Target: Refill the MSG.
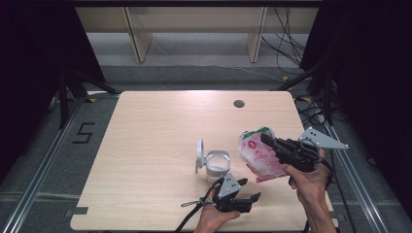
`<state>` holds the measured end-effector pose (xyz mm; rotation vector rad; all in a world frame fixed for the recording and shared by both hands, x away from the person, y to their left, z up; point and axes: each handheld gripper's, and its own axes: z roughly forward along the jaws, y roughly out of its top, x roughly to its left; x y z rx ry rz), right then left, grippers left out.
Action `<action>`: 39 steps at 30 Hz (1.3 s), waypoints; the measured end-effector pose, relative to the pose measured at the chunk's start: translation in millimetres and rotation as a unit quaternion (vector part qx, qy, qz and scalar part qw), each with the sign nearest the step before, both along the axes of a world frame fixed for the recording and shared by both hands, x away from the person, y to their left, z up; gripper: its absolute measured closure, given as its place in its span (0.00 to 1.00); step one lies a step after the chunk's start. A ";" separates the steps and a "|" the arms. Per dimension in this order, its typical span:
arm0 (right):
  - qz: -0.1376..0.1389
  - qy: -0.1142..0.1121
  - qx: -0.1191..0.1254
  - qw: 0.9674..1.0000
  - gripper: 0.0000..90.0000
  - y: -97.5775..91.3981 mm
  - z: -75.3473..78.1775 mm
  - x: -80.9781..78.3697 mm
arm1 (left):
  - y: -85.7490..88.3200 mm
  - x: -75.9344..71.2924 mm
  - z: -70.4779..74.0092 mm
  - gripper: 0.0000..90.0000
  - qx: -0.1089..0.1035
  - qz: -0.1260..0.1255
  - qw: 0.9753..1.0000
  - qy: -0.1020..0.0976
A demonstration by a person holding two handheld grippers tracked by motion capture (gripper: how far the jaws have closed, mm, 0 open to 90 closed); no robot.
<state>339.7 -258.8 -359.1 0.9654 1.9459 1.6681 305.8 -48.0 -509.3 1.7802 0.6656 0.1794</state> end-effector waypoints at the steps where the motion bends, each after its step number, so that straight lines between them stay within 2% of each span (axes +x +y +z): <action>1: 0.003 -0.003 -0.004 1.000 1.00 -1.5 -1.4 1.2 | 4.3 -3.4 -0.3 0.40 0.007 0.006 1.000 -0.004; 3: 0.005 0.003 -0.007 1.000 1.00 -2.3 -3.4 1.4 | 7.3 -4.7 -0.6 0.40 0.009 0.005 1.000 -0.005; 4: 0.006 -0.001 -0.003 1.000 1.00 -2.1 -5.0 2.0 | 9.4 -6.3 -0.8 0.40 -0.003 0.007 1.000 -0.003; 5: 0.003 0.011 0.004 1.000 1.00 -0.8 -6.3 0.8 | 12.5 -4.8 0.0 0.40 0.010 0.002 1.000 -0.022; 6: 0.006 0.003 -0.003 1.000 1.00 -1.5 -8.3 2.6 | 14.2 -4.9 -0.2 0.40 0.003 -0.002 1.000 -0.021; 7: 0.005 0.011 -0.009 1.000 1.00 -1.0 -9.7 2.0 | 17.3 -5.5 0.4 0.40 -0.004 -0.001 1.000 -0.016; 8: 0.009 0.002 -0.003 1.000 1.00 0.7 -12.8 3.7 | 21.3 -7.9 1.9 0.40 0.000 0.011 1.000 -0.007; 9: 0.009 0.008 -0.007 1.000 1.00 1.5 -14.9 3.9 | 24.3 -7.8 2.5 0.40 -0.002 0.011 1.000 -0.009; 10: 0.008 0.014 -0.006 1.000 1.00 2.2 -17.3 3.6 | 27.5 -8.6 3.4 0.40 0.004 0.017 1.000 -0.011; 11: 0.012 0.010 -0.013 1.000 1.00 1.7 -19.5 5.9 | 29.3 -8.5 2.9 0.39 -0.001 0.014 1.000 -0.015; 12: 0.010 0.021 -0.009 1.000 1.00 2.8 -22.1 5.5 | 32.4 -9.3 3.0 0.39 0.002 0.017 1.000 -0.014; 13: 0.006 0.028 -0.010 1.000 1.00 2.8 -24.9 5.3 | 33.9 -7.8 1.7 0.39 0.000 0.010 1.000 -0.024; 14: 0.013 0.022 -0.011 1.000 1.00 2.4 -26.9 7.6 | 34.8 -9.7 0.8 0.39 -0.002 0.019 1.000 -0.015; 15: 0.004 0.035 -0.013 0.999 1.00 2.3 -28.2 5.8 | 37.4 -9.1 0.8 0.39 0.009 0.014 1.000 -0.024; 16: 0.008 0.022 -0.016 1.000 1.00 0.3 -29.9 8.2 | 37.0 -10.1 -0.2 0.39 -0.001 0.020 1.000 -0.018; 17: 0.003 0.036 -0.010 0.999 1.00 -0.3 -29.4 6.2 | 38.4 -10.8 -0.5 0.39 0.001 0.026 1.000 -0.016; 18: 0.003 0.036 -0.010 0.999 1.00 -0.3 -29.4 6.2 | 38.4 -10.8 -0.5 0.39 0.001 0.026 1.000 -0.016; 19: -0.002 0.019 -0.024 1.000 1.00 -4.0 -29.3 7.1 | 40.8 -11.9 -0.5 0.39 0.001 0.030 0.999 -0.014; 20: -0.008 0.027 -0.022 0.999 1.00 -4.3 -29.2 5.2 | 43.8 -10.0 -0.4 0.39 0.009 0.019 0.999 -0.033; 21: -0.011 0.011 -0.030 0.999 1.00 -7.7 -29.8 7.0 | 44.1 -11.2 -1.0 0.39 0.002 0.022 0.999 -0.032; 22: -0.013 0.022 -0.023 0.999 1.00 -8.9 -30.0 5.8 | 45.7 -14.0 -0.8 0.39 0.005 0.033 0.999 -0.019; 23: -0.017 0.027 -0.022 0.999 1.00 -10.6 -30.2 4.9 | 47.6 -11.8 -1.5 0.39 0.005 0.024 0.999 -0.034; 24: -0.023 0.017 -0.031 0.999 1.00 -13.7 -30.4 6.0 | 48.0 -14.8 -1.6 0.39 0.004 0.039 0.999 -0.020; 25: -0.023 0.022 -0.027 0.999 1.00 -15.7 -30.8 5.8 | 50.4 -13.4 -1.4 0.39 0.013 0.032 0.999 -0.034; 26: -0.032 0.031 -0.024 0.999 1.00 -16.5 -31.4 4.5 | 51.6 -13.3 -1.6 0.38 0.011 0.031 0.999 -0.036; 27: -0.029 0.022 -0.025 0.999 1.00 -18.7 -32.3 5.9 | 51.4 -15.3 -2.2 0.38 0.000 0.041 0.999 -0.020; 28: -0.036 0.027 -0.026 0.999 1.00 -19.8 -32.4 5.6 | 53.0 -14.9 -1.3 0.38 0.011 0.035 0.999 -0.031; 29: -0.041 0.036 -0.024 0.998 1.00 -20.4 -32.1 4.7 | 52.5 -16.4 -1.9 0.38 0.007 0.040 0.999 -0.024; 30: -0.040 0.020 -0.026 0.999 1.00 -22.0 -33.8 7.5 | 52.5 -17.2 -2.3 0.38 0.006 0.040 0.999 -0.021; 32: -0.047 0.030 -0.030 0.998 1.00 -25.6 -34.4 7.5 | 52.6 -18.9 -3.2 0.37 0.006 0.042 0.999 -0.017; 33: -0.048 0.021 -0.033 0.998 1.00 -27.6 -35.5 9.3 | 52.6 -18.9 -3.8 0.37 0.009 0.041 0.999 -0.020; 34: -0.054 0.033 -0.027 0.998 1.00 -27.9 -35.5 7.8 | 53.5 -17.7 -3.8 0.36 0.017 0.034 0.999 -0.030; 35: -0.055 0.017 -0.039 0.998 1.00 -30.5 -36.7 10.3 | 53.4 -18.3 -4.0 0.36 0.016 0.036 0.999 -0.027; 36: -0.058 0.021 -0.041 0.997 1.00 -31.3 -36.8 10.2 | 52.6 -19.6 -4.4 0.36 0.011 0.042 0.999 -0.018; 38: -0.067 0.029 -0.042 0.996 1.00 -31.5 -37.2 9.7 | 52.3 -20.3 -4.7 0.36 0.013 0.042 0.999 -0.020; 39: -0.071 0.024 -0.048 0.996 1.00 -32.6 -37.7 10.6 | 52.2 -20.5 -5.1 0.36 0.012 0.044 0.999 -0.020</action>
